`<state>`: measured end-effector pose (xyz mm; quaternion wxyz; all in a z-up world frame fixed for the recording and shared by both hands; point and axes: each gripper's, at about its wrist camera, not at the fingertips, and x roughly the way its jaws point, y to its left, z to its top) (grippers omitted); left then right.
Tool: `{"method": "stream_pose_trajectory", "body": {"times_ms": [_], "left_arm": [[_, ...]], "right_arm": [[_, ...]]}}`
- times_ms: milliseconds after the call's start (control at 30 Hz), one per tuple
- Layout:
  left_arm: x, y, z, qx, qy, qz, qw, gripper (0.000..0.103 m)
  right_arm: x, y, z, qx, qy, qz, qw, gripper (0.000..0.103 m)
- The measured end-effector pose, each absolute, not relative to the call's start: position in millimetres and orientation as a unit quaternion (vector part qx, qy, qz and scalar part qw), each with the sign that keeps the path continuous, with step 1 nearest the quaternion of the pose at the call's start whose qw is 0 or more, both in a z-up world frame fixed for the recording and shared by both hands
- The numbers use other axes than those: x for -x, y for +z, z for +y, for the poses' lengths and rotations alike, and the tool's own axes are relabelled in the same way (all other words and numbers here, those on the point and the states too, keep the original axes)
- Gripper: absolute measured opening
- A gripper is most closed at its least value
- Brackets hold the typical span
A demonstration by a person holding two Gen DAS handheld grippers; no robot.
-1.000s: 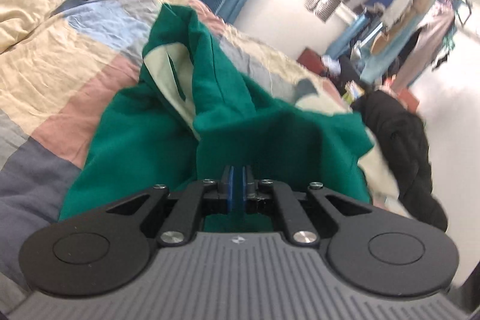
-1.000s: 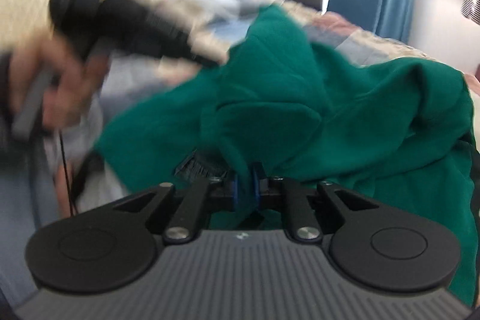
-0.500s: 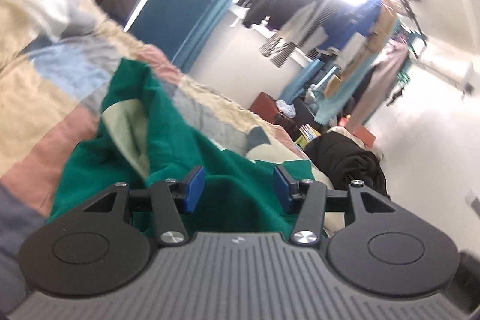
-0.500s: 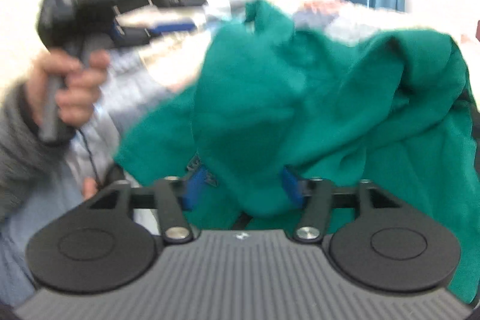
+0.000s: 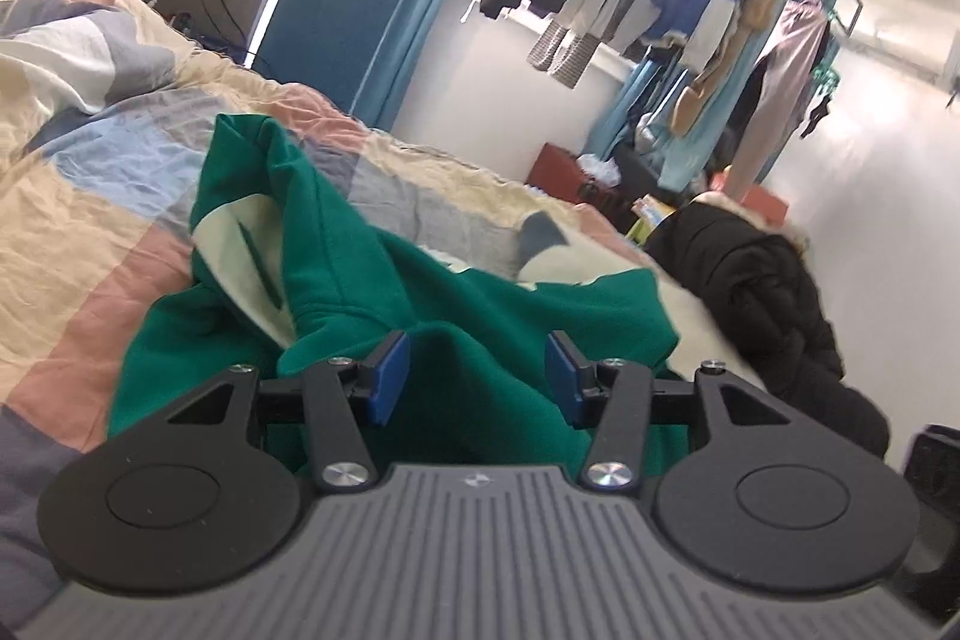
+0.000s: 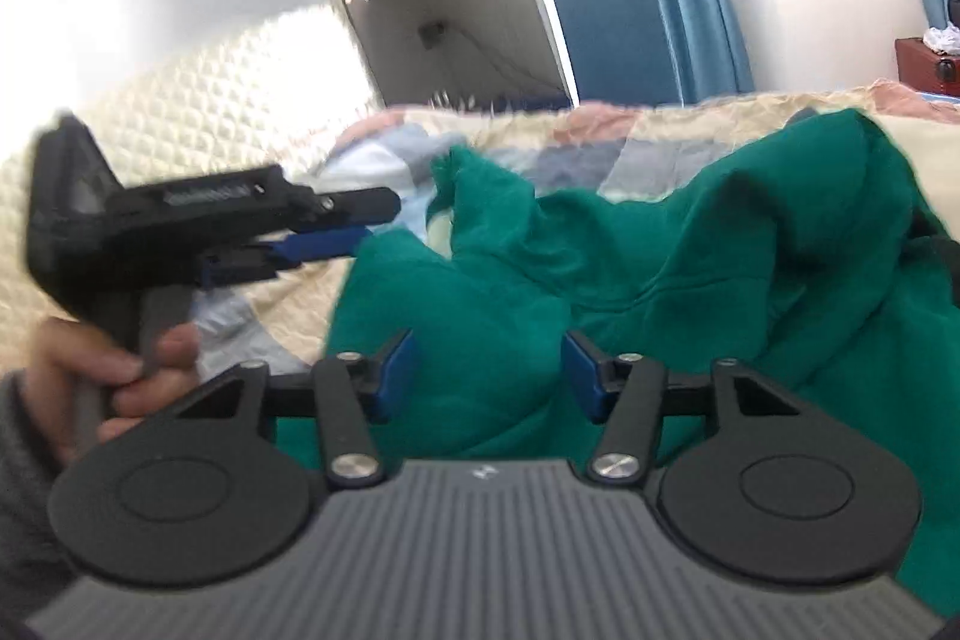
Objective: Fold large clothes
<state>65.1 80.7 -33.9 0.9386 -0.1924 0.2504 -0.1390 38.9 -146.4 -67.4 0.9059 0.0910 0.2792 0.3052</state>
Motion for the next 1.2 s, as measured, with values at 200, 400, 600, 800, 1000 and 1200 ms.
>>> {"method": "stream_pose_trajectory", "body": {"times_ms": [200,400,600,800,1000,1200], "left_arm": [[-63,-39,86,0.196,-0.138,0.256,0.936,0.055],[-66,-56,83,0.178,-0.121,0.303,0.928,0.051],[-79,-87,74,0.131,-0.081,0.379,0.913,0.035],[-83,-125,74,0.107,-0.046,0.463,0.879,0.024],[-64,-95,115,0.178,-0.037,0.422,0.888,0.032],[-60,-91,169,0.206,0.067,0.416,0.883,0.05]], "right_arm": [[-38,-101,-117,-0.035,0.336,0.355,0.872,0.049],[-31,-107,-119,-0.021,0.317,0.395,0.862,0.049],[-27,-107,-125,-0.034,0.308,0.401,0.862,0.048],[-33,-98,-151,-0.092,0.292,0.41,0.859,0.048],[-30,-76,-210,-0.145,0.214,0.396,0.881,0.057],[-46,-73,-288,-0.185,0.039,0.404,0.895,0.077]]}}
